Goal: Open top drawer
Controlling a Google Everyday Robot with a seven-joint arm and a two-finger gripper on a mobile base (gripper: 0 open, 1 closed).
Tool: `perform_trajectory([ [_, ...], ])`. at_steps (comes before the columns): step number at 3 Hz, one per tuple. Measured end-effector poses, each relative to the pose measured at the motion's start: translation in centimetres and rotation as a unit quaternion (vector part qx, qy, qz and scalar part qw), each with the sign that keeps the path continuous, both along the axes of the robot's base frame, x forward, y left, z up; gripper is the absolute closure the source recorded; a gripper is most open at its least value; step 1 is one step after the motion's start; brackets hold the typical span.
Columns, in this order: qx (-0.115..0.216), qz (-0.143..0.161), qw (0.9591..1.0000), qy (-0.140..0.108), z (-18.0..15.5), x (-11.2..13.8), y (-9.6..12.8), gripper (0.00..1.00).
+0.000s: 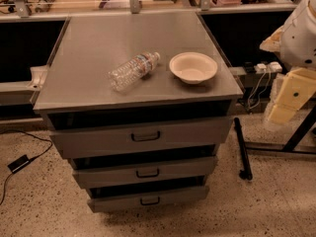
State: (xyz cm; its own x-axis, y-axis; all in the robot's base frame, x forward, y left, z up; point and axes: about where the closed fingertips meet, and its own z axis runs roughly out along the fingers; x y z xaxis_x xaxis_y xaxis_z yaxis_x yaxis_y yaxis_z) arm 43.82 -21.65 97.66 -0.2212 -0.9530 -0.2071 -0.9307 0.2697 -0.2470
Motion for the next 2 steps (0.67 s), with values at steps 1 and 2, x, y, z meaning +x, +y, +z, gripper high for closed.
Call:
perform_trajectory([
  [1,-0.002,0.006,1.0,0.002,-0.6,0.4,0.1,0.0],
  [2,-0.015,0.04,0.999,0.015,-4.3,2.9,0.5,0.0],
])
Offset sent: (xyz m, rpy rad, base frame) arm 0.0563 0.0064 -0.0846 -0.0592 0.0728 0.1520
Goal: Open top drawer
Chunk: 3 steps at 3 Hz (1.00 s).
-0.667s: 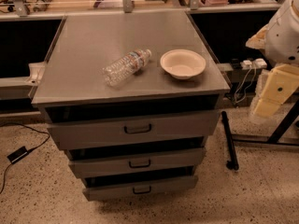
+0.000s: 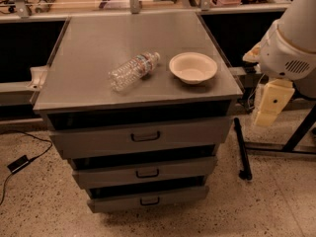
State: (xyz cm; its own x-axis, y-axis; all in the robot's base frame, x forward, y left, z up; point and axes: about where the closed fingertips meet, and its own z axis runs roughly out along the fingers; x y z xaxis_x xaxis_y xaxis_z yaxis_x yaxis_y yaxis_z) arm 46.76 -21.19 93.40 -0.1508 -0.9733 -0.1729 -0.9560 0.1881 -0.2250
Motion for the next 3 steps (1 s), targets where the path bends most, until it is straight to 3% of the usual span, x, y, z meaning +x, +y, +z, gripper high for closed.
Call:
perform_trajectory([
  [1,0.01,0.037,0.9992,0.009,-5.6,0.3,1.2,0.0],
  [2,0.04,0.065,0.997,0.01,-12.9,-1.5,1.4,0.0],
  [3,0.04,0.064,0.997,-0.016,-13.6,-0.8,1.1,0.0],
])
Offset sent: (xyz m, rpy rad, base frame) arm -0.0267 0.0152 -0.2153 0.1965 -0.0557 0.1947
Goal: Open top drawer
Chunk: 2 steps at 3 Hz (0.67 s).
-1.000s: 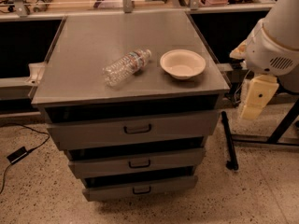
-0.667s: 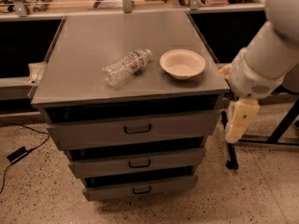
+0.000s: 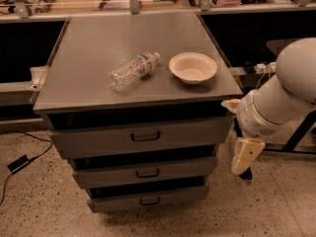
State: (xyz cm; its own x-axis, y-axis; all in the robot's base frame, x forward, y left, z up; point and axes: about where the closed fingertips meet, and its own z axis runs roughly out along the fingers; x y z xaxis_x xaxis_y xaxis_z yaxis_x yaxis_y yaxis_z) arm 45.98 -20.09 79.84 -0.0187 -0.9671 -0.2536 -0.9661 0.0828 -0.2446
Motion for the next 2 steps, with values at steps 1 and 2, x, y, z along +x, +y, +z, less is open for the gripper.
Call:
perform_trajectory([
  [1,-0.012,0.027,0.9995,-0.003,-0.4,0.3,1.3,0.0],
  [2,-0.04,0.04,0.9983,-0.014,-2.9,1.6,2.4,0.0],
])
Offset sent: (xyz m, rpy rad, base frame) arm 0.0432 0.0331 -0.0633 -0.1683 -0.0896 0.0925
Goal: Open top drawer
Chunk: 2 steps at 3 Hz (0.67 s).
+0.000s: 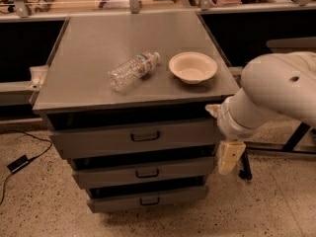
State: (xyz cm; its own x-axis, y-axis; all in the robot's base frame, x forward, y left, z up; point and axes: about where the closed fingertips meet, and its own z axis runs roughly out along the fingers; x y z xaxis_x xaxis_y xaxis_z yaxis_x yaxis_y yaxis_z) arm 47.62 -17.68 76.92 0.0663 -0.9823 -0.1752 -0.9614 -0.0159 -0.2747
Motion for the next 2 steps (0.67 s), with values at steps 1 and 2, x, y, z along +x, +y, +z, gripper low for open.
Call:
perform_trajectory([
  [1,-0.02,-0.002,0.9998,-0.006,-2.9,1.7,1.0,0.0],
  [2,-0.038,-0.009,0.9992,-0.007,-5.3,3.0,1.5,0.0],
])
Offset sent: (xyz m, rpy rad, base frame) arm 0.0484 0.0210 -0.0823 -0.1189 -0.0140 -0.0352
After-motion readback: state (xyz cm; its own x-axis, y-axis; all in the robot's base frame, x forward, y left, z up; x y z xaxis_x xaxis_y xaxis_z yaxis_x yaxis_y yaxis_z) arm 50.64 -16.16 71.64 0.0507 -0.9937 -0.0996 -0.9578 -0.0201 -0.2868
